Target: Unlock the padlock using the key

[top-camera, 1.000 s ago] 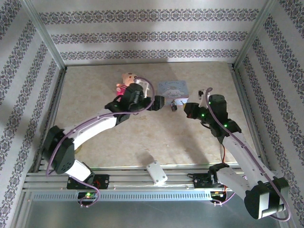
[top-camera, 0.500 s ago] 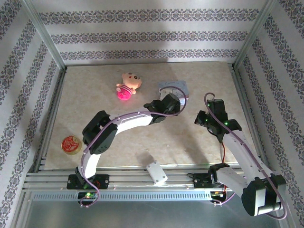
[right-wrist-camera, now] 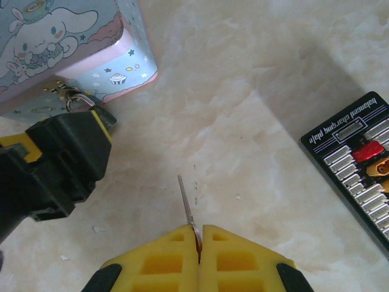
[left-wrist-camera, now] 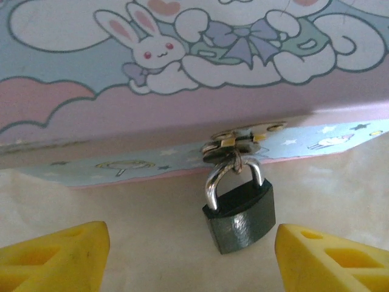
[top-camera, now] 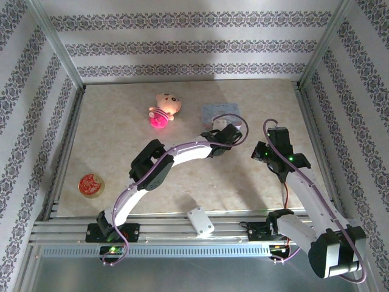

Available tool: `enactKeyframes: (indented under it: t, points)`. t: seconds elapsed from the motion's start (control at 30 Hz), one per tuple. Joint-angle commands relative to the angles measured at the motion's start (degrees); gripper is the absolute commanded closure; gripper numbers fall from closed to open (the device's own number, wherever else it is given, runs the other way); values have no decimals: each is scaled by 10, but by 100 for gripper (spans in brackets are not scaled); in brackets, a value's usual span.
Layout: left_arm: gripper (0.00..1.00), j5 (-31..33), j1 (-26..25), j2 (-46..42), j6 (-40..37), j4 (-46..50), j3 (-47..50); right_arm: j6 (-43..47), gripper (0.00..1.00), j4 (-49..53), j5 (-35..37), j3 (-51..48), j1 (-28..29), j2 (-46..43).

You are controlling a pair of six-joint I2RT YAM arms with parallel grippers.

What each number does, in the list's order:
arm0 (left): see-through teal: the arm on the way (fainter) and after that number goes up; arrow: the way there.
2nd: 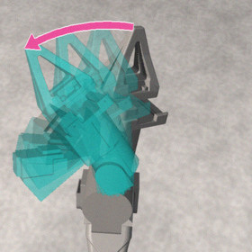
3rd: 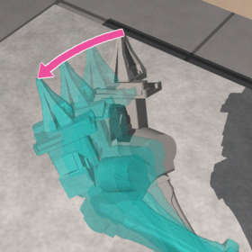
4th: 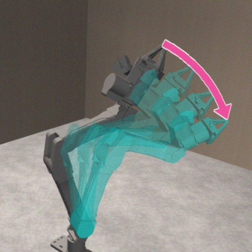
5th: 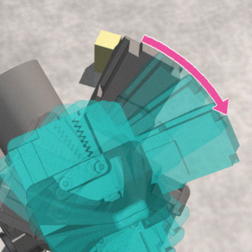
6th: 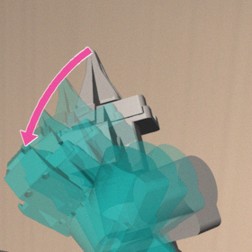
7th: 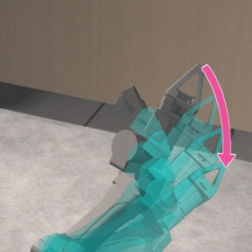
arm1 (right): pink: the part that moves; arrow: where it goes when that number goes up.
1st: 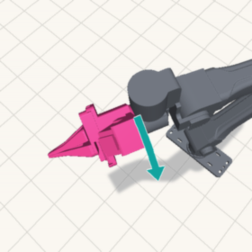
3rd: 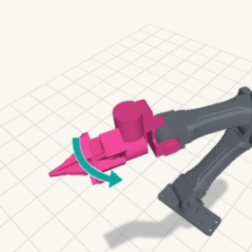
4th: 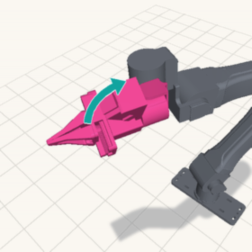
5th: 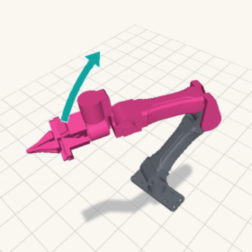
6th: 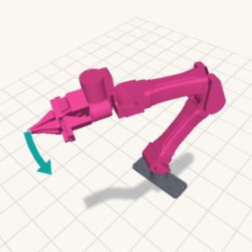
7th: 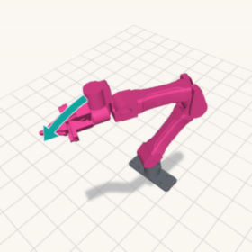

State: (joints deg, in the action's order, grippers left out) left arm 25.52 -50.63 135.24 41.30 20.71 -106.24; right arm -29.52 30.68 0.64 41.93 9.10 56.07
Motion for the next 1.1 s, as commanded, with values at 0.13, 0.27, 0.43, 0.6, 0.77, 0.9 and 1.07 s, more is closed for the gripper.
enactKeyframes:
  t: [0.13, 0.27, 0.43, 0.6, 0.77, 0.9, 1.07]
  points:
    - [28, 37, -5, 65, 8, 68, -100, 13, 100, 5, -1, 18, -4, 0]
    - [35, 46, -3, 95, 7, 79, -141, 14, 100, 0, -7, 20, -4, 3]
    - [35, 61, -1, 117, 1, 79, -165, 15, 100, -5, -12, 18, -4, 2]
    - [44, 64, 6, 128, 3, 73, -172, 15, 100, -8, -15, 14, -4, 4]
    - [50, 63, 10, 133, -12, 53, -173, 16, 100, -12, -21, 13, -4, 6]
    - [72, 60, 12, 135, -12, 53, -173, 16, 100, -15, -25, 10, -4, 5]
    - [88, 59, 13, 131, -5, 62, -168, 15, 100, -14, -26, 8, -4, 0]
